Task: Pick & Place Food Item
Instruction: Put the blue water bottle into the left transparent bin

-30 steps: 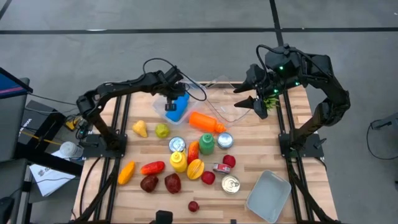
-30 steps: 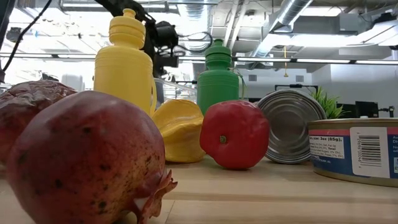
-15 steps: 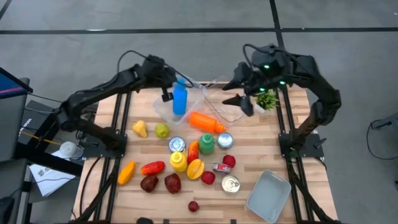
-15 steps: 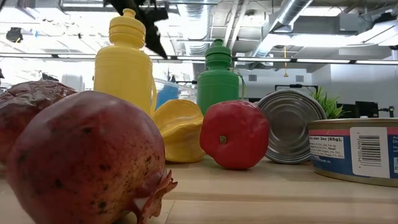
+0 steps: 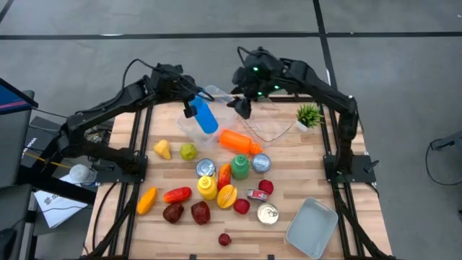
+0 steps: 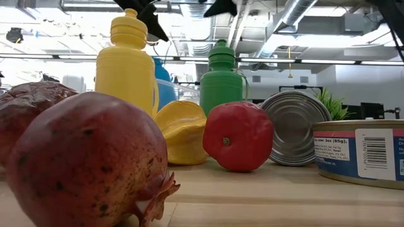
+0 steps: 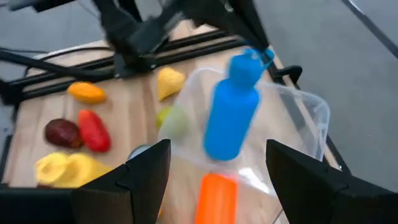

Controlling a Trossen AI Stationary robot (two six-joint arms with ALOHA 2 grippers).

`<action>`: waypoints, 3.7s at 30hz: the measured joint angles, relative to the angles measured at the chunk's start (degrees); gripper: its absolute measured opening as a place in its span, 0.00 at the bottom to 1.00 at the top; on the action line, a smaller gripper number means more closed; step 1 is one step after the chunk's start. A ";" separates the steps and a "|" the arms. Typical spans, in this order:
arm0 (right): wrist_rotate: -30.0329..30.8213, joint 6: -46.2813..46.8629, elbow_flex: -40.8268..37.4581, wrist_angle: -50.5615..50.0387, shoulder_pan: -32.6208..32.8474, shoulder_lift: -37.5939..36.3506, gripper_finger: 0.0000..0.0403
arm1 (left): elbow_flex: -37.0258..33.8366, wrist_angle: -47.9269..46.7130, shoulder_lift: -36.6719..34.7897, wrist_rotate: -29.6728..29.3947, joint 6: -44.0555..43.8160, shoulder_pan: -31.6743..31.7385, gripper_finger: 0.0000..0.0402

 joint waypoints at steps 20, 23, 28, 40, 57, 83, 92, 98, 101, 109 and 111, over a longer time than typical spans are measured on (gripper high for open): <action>-15.48 -9.27 0.00 11.20 -3.86 9.53 0.66 | 0.00 -0.18 -0.13 0.02 -0.04 -1.25 0.00; -16.13 -10.77 0.00 11.96 -3.92 11.57 0.66 | 0.00 -0.29 -0.84 0.15 -0.04 -1.69 0.00; -16.45 -9.97 -0.09 14.62 -5.25 14.41 0.66 | 0.00 -1.35 -2.41 0.17 -1.06 -1.73 0.00; -14.93 -12.19 -0.01 22.92 -6.53 15.58 0.66 | 0.00 -1.12 -4.24 0.20 -3.25 -2.43 0.00; -7.82 -30.28 -0.02 22.10 -2.58 15.56 0.98 | 0.00 2.54 -4.22 0.24 -3.49 -2.43 0.00; -8.59 -24.83 -0.07 27.14 -3.57 18.47 0.93 | 0.00 5.46 -4.20 2.25 -6.22 -2.56 0.00; -10.24 -24.87 -0.07 26.59 -3.23 18.47 0.68 | 0.00 5.50 -4.09 3.15 -6.58 -2.56 0.00; -10.24 -24.85 -0.06 26.53 -3.27 18.47 0.50 | 0.00 5.52 -4.09 3.15 -7.51 -2.56 0.00; -10.26 -24.57 -0.05 25.89 -3.59 18.47 0.51 | 0.00 5.50 -4.09 3.13 -7.51 -3.03 0.00; -11.73 -20.09 -0.01 27.78 -4.14 17.78 0.51 | 0.00 5.57 -4.18 -0.60 -7.53 -3.35 0.01; -15.80 -16.72 -0.02 29.02 -5.57 17.20 0.51 | 0.00 5.52 -4.63 -3.01 -7.53 -3.35 0.03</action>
